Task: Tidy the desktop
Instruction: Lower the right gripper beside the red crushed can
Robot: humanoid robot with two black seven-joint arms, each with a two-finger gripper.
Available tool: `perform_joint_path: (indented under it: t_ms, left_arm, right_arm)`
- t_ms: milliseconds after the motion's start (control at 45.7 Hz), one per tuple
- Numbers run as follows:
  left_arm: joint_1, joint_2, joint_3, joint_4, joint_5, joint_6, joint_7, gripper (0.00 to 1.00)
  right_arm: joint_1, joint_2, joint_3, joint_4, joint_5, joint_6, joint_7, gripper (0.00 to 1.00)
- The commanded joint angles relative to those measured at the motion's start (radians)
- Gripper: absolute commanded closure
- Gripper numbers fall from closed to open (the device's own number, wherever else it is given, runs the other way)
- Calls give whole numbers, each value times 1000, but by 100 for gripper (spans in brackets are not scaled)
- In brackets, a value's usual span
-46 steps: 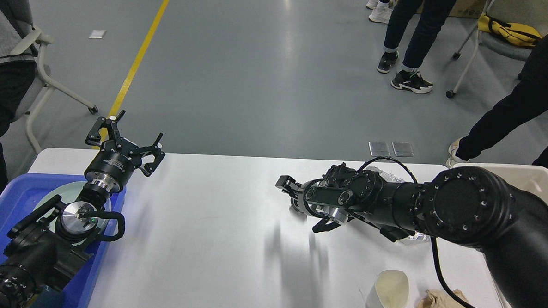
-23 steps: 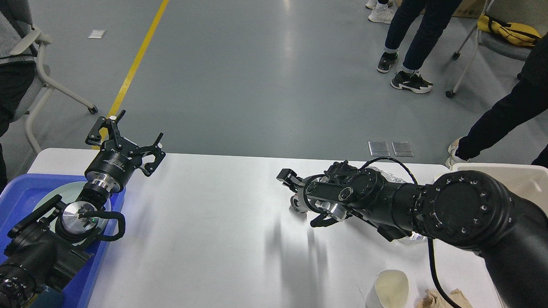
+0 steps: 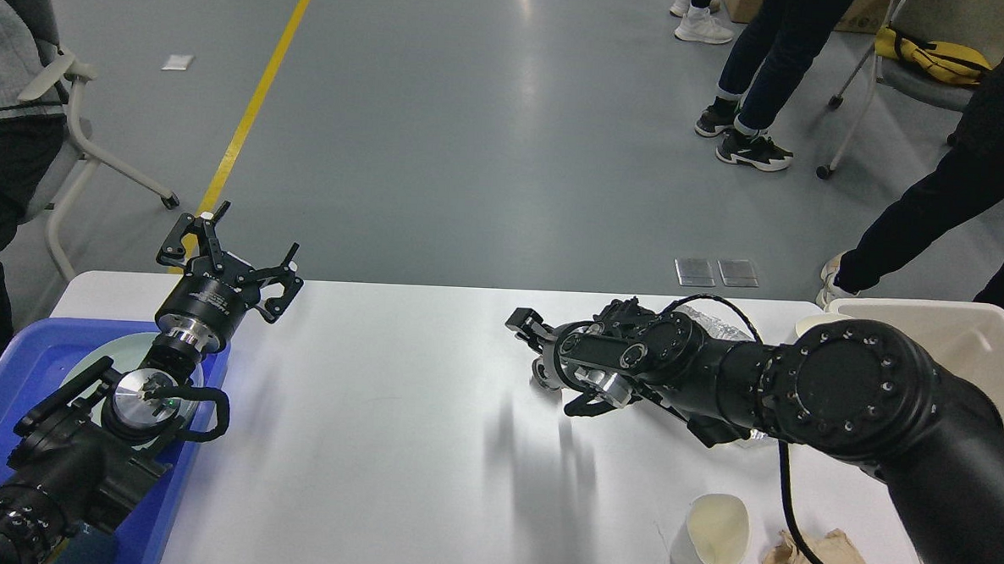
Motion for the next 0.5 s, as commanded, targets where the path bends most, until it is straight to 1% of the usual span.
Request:
perform_joint_path:
  t_ms: [0,241,482]
  left_arm:
    - [0,0,-1,0,-1,0,0,4]
    - [0,0,1,0,1,0,0,4]
    - [2,0,1,0,1,0,0,4]
  right_arm:
    - [-11,1,17,-2,-2,-12,2,0]
    - [-20,-1,20,3,-15,-18,2,0]
    - [-31,2,29,8,-50,-55,3,0]
